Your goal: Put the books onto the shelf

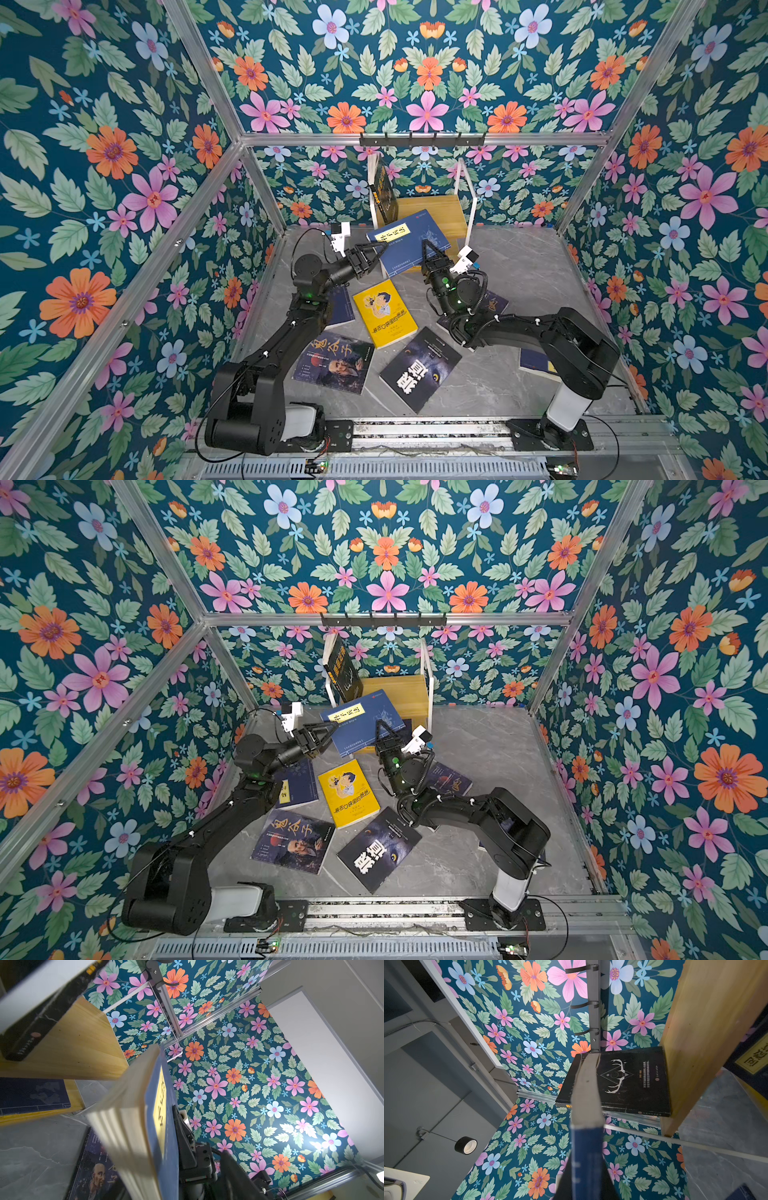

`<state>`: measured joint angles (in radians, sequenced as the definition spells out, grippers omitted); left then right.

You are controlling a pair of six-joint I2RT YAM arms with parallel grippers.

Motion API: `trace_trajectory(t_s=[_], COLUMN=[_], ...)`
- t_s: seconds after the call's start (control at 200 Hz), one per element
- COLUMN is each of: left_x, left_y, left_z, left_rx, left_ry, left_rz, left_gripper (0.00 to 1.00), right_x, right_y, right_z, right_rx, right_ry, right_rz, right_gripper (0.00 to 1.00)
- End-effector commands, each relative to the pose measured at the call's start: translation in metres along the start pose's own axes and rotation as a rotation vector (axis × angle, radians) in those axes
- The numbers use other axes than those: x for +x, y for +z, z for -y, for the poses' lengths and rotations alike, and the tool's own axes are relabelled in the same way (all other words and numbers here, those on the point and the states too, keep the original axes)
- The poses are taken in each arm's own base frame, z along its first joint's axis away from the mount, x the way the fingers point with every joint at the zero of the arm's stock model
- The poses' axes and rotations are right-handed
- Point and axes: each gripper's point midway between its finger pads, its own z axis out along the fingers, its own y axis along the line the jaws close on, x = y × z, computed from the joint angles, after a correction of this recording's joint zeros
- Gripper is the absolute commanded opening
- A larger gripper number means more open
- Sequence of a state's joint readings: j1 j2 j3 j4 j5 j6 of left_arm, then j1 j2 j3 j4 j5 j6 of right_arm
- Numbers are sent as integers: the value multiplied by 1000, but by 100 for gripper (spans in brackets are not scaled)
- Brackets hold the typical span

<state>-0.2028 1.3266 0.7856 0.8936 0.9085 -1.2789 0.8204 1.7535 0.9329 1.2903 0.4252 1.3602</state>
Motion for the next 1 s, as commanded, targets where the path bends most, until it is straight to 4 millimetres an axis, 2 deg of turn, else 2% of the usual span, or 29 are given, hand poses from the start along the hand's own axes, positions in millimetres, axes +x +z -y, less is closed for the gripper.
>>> trace_trajectory(t_s=[0.0, 0.04, 0.115, 0.185, 0.265, 0.295, 0.305, 0.315, 0.385, 0.565, 0.645, 0.825, 0.995], left_x=[-4, -3, -5, -7, -10, -11, -11, -11, -12, -17, -20, -20, -19], left_y=[-1, -2, -4, -7, -10, -12, -12, -13, -16, -25, -27, -27, -25], left_z=[0, -2, -4, -3, -4, -4, -4, -4, -3, -5, -5, -4, -7], left_rx=[-6, -11, -18, -20, -24, -25, -26, -26, -29, -48, -55, -48, -50], left_ry=[19, 20, 22, 32, 37, 38, 39, 39, 46, 54, 55, 47, 38], left_rz=[20, 21, 26, 32, 41, 44, 46, 47, 52, 65, 72, 64, 60], left_gripper=[31, 19, 0, 0, 0, 0, 0, 0, 0, 0, 0, 0, 0], right_x=[-1, -1, -3, -8, -11, -12, -14, -15, -17, -17, -16, -23, -8], right_y=[-3, -4, -10, -15, -21, -24, -26, -26, -33, -54, -66, -84, -89], right_z=[-17, -16, -13, -12, -8, 3, -8, -10, -4, 8, 1, -8, -19], right_rx=[-68, -55, -38, -27, 0, 35, 21, 21, 59, 193, 236, 282, 267], right_ry=[32, 17, -14, -37, -71, -96, -91, -93, -137, -376, -566, -847, -1244], right_rz=[2, -1, 3, 14, 16, 12, 16, 15, 3, -70, -97, -149, -276], right_gripper=[0, 0, 20, 36, 46, 52, 53, 54, 61, 67, 69, 70, 70])
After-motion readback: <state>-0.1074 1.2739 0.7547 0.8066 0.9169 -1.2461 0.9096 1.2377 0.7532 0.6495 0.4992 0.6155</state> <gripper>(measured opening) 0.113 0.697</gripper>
